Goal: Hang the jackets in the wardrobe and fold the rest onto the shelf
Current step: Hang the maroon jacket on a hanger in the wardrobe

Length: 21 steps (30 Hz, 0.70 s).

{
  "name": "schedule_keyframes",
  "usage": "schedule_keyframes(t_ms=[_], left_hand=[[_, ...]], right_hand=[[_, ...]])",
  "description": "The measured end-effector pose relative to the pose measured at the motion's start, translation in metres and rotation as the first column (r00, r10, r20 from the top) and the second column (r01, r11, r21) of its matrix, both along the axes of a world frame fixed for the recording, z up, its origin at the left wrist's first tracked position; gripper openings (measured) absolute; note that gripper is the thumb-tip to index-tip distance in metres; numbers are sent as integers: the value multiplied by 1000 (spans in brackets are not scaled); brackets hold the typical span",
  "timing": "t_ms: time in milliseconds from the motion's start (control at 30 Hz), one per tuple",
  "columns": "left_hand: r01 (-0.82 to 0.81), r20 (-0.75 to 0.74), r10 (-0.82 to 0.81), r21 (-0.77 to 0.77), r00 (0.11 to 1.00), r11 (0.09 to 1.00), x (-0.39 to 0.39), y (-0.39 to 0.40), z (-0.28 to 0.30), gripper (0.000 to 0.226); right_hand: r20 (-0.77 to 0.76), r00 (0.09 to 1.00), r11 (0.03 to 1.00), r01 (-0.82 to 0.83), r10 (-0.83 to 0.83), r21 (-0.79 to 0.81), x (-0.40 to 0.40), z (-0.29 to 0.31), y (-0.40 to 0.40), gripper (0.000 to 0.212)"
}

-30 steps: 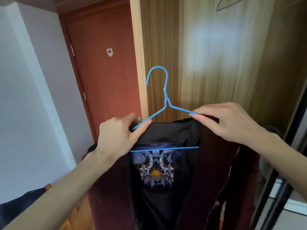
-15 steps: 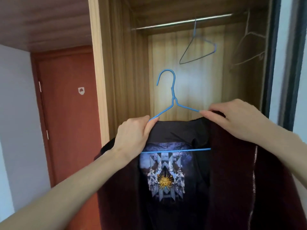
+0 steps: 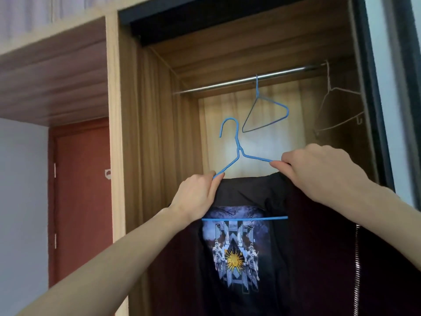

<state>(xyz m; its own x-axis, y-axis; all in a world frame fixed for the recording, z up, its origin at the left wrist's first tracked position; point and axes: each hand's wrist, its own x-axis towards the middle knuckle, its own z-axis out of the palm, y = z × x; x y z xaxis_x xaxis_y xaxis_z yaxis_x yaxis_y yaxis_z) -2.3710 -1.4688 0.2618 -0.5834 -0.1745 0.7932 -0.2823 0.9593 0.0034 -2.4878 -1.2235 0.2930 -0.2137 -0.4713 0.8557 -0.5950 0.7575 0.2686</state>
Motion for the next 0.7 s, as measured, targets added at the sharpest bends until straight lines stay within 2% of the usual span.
schedule_keyframes(t_ms=[300, 400, 500, 700], left_hand=[[-87, -47, 88, 25, 995, 996, -33, -43, 48, 55], [-121, -73, 121, 7, 990, 993, -46, -56, 69, 56], [-88, -95, 93, 55, 991, 995, -57, -66, 90, 54], [-110, 15, 110, -12, 994, 994, -82, -81, 129, 45]], right_hand=[[-78, 994, 996, 71, -75, -46, -25, 35, -49, 49], [-68, 996, 998, 53, -56, -46, -32, 55, -63, 48], [-11, 1000, 998, 24, -25, -65, -31, 84, -79, 45], [-56, 998, 996, 29, -34, -89, -25, 131, -114, 42]])
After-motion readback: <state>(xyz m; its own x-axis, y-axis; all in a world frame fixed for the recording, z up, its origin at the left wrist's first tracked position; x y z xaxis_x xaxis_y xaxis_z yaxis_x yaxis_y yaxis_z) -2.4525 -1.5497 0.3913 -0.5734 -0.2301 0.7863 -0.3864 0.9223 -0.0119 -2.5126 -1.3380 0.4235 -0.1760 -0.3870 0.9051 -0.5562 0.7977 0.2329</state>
